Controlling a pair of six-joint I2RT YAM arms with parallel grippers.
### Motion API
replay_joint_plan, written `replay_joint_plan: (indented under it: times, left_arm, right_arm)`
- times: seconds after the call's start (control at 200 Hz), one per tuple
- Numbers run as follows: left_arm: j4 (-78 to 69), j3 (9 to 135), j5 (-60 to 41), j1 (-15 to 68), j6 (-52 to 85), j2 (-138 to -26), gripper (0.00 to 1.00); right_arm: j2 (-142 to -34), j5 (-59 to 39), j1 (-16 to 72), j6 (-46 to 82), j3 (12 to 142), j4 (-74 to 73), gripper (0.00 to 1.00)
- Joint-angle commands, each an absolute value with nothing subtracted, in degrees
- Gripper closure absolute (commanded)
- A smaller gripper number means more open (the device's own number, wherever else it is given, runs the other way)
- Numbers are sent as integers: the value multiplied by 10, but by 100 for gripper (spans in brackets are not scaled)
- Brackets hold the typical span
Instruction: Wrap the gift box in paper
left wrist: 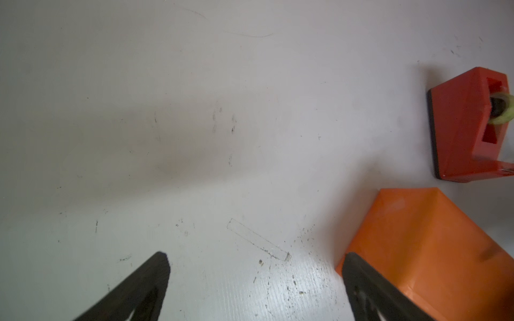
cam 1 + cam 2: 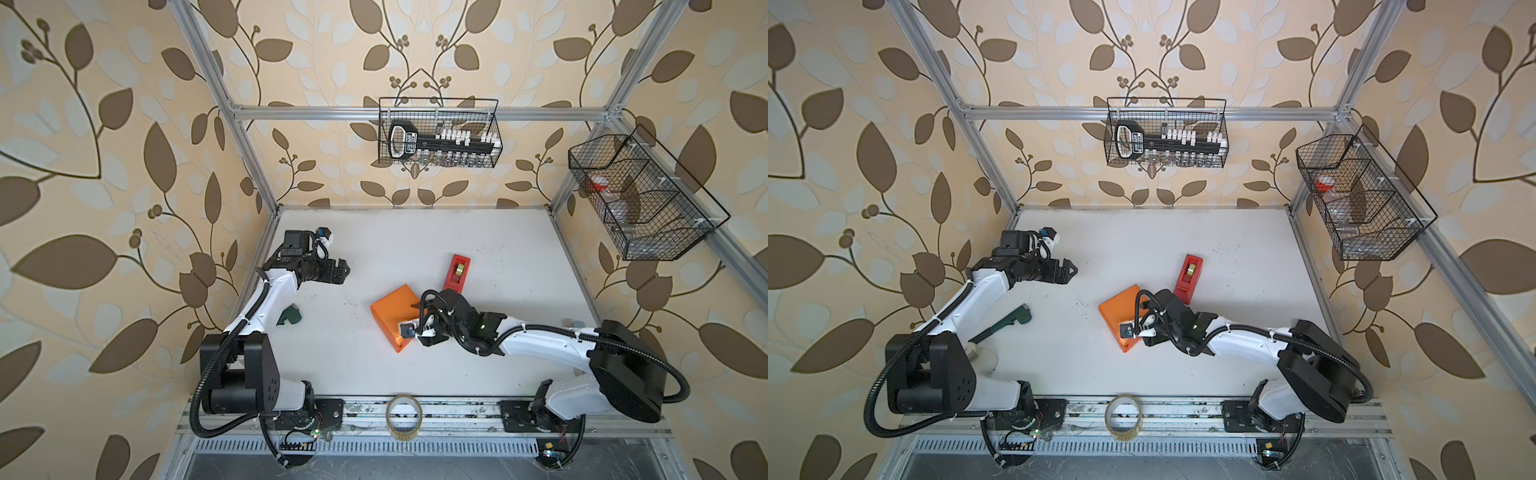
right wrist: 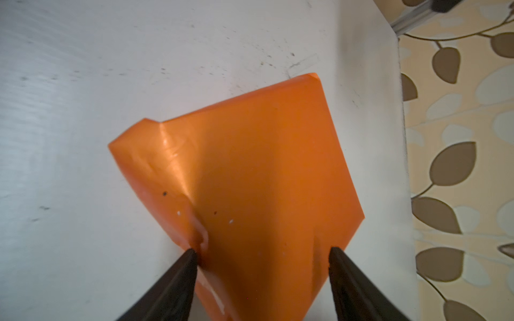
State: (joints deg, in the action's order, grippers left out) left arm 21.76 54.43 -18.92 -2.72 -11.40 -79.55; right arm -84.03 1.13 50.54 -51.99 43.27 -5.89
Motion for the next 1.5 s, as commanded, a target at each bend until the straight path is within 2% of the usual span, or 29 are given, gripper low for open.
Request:
replay_joint_plan:
  times: [0.0, 0.17, 0.31, 0.345, 0.36, 0.375, 0.46, 0.54, 0.67, 0.765, 0.85, 0.985, 1.08, 1.235, 1.355, 1.495]
  left_arm:
    - [64, 497, -178, -34, -107, -783, 1]
    - [-86, 412, -179, -34, -81, -785, 1]
    - [-218, 348, -158, -34, -64, -797, 1]
    - [-221, 348, -148, -34, -56, -796, 1]
    - [-229, 348, -144, -34, -53, -798, 1]
    - [-239, 345, -141, -34, -50, -801, 1]
    - [-269, 346, -115, -34, -28, -812, 1]
    - [-269, 355, -129, -32, -23, -820, 1]
    - [-208, 384, -131, -30, -28, -839, 1]
    - [-122, 409, -107, -31, -26, -840, 1]
    - [-135, 386, -98, -33, -35, -844, 1]
    - [-246, 317, -123, -33, -47, -853, 1]
    - [-309, 289, -111, -33, -39, -854, 1]
    - [-381, 252, -76, -40, -13, -855, 1]
    - [-497, 196, -61, -41, -3, -871, 1]
    - [-478, 206, -63, -44, -2, -871, 1]
  right_arm:
    - [-831, 3, 507, -497, 461, -76, 23]
    - [-728, -50, 454, -384, 441, -83, 20]
    - [-648, -14, 348, -273, 370, -130, 18]
    - [-631, 0, 320, -247, 356, -135, 16]
    - [-625, 6, 304, -238, 347, -138, 3]
    - [-617, 10, 292, -228, 339, -142, 0]
    - [-579, 36, 225, -192, 292, -174, 0]
    - [-554, 52, 162, -159, 258, -193, 0]
    - [-538, 78, 88, -137, 205, -230, 0]
    - [-549, 111, 73, -143, 174, -270, 0]
    - [-576, 116, 65, -133, 150, -317, 0]
    - [-631, 106, 37, -90, 124, -405, 0]
    - [-654, 115, 33, -86, 128, -416, 0]
    - [-647, 107, 25, -80, 121, -422, 0]
    - [-622, 86, 25, -12, 99, -434, 0]
    - [-637, 94, 25, -15, 92, -476, 0]
